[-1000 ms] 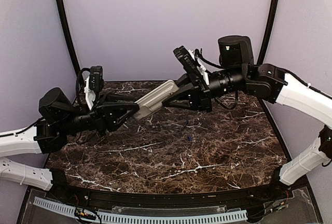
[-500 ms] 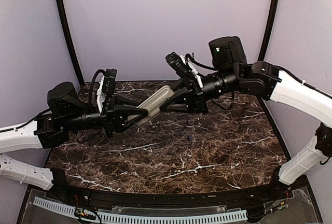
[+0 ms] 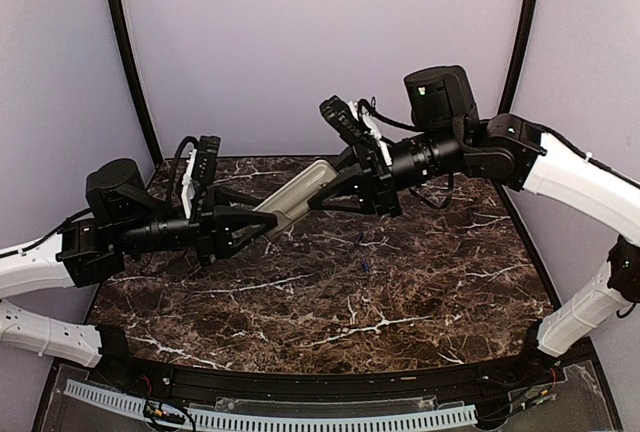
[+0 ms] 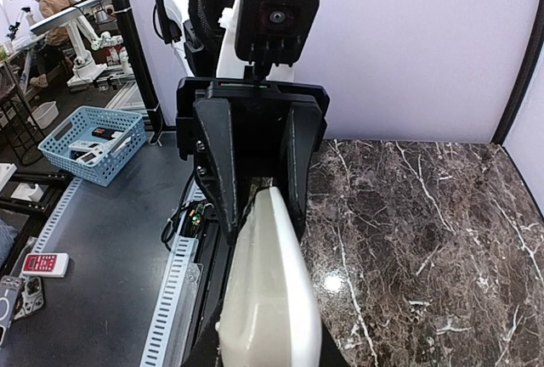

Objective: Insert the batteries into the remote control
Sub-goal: Pass from the right arm to the left, then pass from the left arm to the right

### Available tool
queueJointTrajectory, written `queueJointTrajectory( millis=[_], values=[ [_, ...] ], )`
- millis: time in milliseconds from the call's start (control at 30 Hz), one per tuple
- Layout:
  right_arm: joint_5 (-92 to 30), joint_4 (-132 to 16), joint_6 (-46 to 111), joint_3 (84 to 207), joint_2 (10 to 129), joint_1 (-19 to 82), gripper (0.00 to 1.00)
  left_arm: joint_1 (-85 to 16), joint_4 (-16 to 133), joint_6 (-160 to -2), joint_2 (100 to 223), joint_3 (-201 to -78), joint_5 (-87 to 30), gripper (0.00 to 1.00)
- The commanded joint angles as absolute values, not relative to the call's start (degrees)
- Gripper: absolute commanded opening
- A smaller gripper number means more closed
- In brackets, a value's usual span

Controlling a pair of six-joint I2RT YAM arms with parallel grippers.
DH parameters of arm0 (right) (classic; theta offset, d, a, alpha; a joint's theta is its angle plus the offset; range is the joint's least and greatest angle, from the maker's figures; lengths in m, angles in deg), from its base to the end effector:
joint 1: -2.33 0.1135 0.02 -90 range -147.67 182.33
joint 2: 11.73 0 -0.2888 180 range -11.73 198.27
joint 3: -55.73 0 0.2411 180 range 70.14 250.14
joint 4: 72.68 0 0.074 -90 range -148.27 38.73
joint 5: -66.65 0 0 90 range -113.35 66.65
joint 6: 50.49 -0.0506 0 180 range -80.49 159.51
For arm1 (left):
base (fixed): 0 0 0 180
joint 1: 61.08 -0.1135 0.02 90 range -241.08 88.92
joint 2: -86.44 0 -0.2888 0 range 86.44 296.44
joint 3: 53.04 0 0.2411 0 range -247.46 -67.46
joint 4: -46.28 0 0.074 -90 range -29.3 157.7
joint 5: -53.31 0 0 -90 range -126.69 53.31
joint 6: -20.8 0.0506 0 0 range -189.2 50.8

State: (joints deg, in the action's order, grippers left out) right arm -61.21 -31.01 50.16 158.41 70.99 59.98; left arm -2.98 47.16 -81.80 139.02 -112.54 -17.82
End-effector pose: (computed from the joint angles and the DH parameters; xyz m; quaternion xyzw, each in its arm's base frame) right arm 0.1428 0.2835 0.4401 -0.5902 0.5457 0.4579 0.3798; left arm 0.0945 -0.1827 0.3847 0.3675 0.5614 -0.5137 0.5347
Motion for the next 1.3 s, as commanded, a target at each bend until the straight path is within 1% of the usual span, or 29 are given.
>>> queueJointTrajectory(
  millis=[0, 67, 167, 233, 267, 300, 333, 400, 433, 467, 500, 600, 633, 667, 700, 833, 933, 1000, 1133, 1267],
  values=[
    [-61.6, -32.2, 50.7, 160.5, 70.4, 60.1, 0.05, -3.1, 49.6, -80.6, 140.3, -114.5, -17.2, 0.33],
    [-61.5, -32.0, 50.8, 160.6, 70.4, 60.1, 0.05, -3.1, 49.5, -80.6, 140.9, -114.6, -16.8, 0.35],
    [-61.5, -31.5, 51.0, 161.0, 70.7, 60.0, 0.05, -3.1, 49.3, -80.2, 141.5, -114.7, -16.9, 0.35],
    [-61.5, -31.4, 51.0, 161.0, 70.8, 60.1, 0.05, -3.0, 49.2, -80.4, 141.7, -114.9, -17.2, 0.27],
    [-61.4, -31.3, 51.0, 161.0, 70.9, 60.0, 0.05, -3.0, 48.8, -80.5, 141.7, -114.9, -17.2, 0.2],
    [-61.4, -31.3, 51.1, 160.9, 70.9, 60.1, 0.05, -3.0, 48.6, -80.7, 141.7, -114.9, -17.2, 0.16],
    [-61.3, -31.4, 51.1, 160.9, 70.9, 60.1, 0.05, -3.1, 48.2, -81.2, 141.6, -114.9, -17.2, 0.09],
    [-61.1, -31.5, 51.1, 160.8, 71.0, 60.1, 0.05, -3.0, 47.2, -82.3, 141.5, -114.6, -17.2, 0.01],
    [-61.0, -31.7, 51.0, 160.6, 71.0, 60.1, 0.06, -3.0, 46.7, -82.9, 141.5, -114.3, -17.1, 0.0],
    [-60.8, -32.0, 50.9, 160.5, 71.0, 60.1, 0.09, -3.1, 45.5, -84.1, 141.4, -114.1, -16.9, 0.0],
    [-60.5, -32.2, 50.8, 160.2, 71.0, 60.0, 0.17, -3.1, 44.9, -84.9, 141.3, -113.6, -16.7, 0.0],
    [-59.5, -33.8, 51.7, 158.5, 69.8, 60.1, 0.65, -3.1, 41.7, -88.5, 141.0, -112.9, -15.6, 0.0],
    [-60.3, -34.4, 52.8, 157.5, 68.9, 60.1, 0.84, -3.1, 40.1, -89.1, 140.8, -112.6, -14.3, 0.0],
    [-61.5, -35.0, 54.7, 156.1, 67.8, 60.0, 0.96, -3.1, 39.3, -90.2, 140.7, -112.3, -13.4, 0.0],
    [-62.5, -36.1, 56.6, 154.5, 66.6, 60.0, 0.98, -3.1, 37.5, -90.7, 140.7, -112.0, -11.0, 0.0],
    [-67.3, -43.1, 63.0, 149.2, 62.2, 60.0, 0.99, -3.2, 33.3, -94.2, 142.7, -112.6, -1.8, 0.0],
    [-69.3, -46.9, 65.8, 149.6, 62.1, 60.0, 0.99, -3.1, 32.0, -95.5, 146.1, -114.7, 6.7, 0.0],
    [-71.0, -47.2, 67.2, 152.2, 63.7, 60.0, 0.98, -3.2, 31.6, -95.8, 149.0, -116.8, 10.4, 0.0],
    [-75.9, -43.5, 68.9, 157.2, 67.2, 60.1, 0.99, -3.2, 27.9, -97.1, 152.1, -118.6, 13.3, 0.0],
    [-78.7, -40.5, 70.2, 157.7, 68.2, 60.3, 0.96, -3.1, 27.8, -96.5, 152.6, -119.7, 13.4, 0.0]
  ],
)
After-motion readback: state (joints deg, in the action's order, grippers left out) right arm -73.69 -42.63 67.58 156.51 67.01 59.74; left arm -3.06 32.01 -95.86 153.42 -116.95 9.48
